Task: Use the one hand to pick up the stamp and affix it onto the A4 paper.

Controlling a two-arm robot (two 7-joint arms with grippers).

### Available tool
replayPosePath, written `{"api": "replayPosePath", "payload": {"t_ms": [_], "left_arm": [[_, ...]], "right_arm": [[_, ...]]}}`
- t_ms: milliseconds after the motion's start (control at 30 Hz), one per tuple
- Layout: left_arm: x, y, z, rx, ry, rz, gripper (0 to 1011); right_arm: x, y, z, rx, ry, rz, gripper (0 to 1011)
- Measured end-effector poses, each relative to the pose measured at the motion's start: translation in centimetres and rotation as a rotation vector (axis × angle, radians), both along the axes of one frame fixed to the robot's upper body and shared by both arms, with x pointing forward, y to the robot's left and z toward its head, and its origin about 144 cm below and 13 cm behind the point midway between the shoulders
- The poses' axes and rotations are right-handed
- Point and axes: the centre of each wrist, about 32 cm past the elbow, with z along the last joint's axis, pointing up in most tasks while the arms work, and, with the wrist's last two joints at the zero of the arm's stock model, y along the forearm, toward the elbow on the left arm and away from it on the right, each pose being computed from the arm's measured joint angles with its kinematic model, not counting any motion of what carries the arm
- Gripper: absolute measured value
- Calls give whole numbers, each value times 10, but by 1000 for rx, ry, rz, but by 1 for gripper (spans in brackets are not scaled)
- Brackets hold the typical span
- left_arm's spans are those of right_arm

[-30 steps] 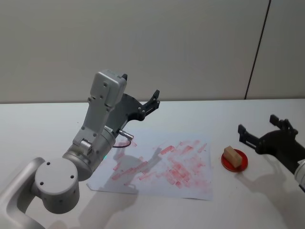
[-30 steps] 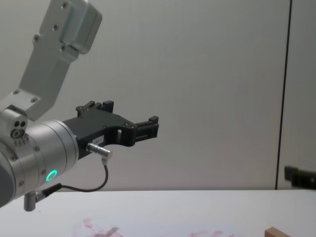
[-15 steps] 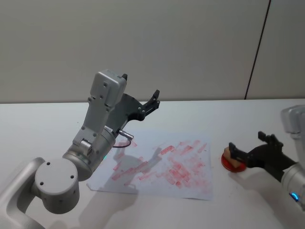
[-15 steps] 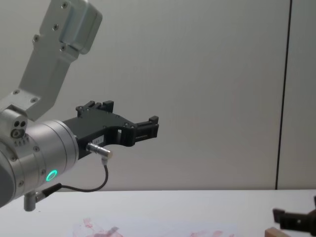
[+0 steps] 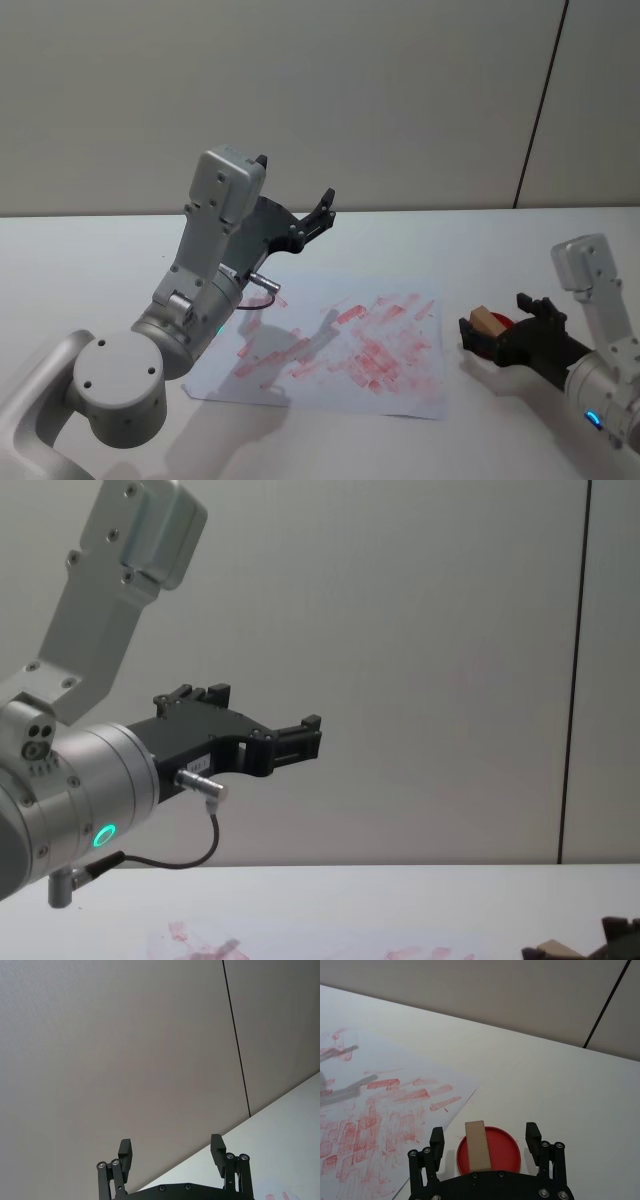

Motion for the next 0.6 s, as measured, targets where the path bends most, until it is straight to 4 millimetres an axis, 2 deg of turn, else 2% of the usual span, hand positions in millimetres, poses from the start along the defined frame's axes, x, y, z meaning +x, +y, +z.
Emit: {"api": "replayPosePath", "payload": {"t_ms": [433,600], "left_arm": [[0,0,0,0,0,0,1001],[0,0,0,0,0,0,1001]], "right_arm": [[2,5,-8,-10,17,30,998],[2,6,-10,-11,19,35,911]]}}
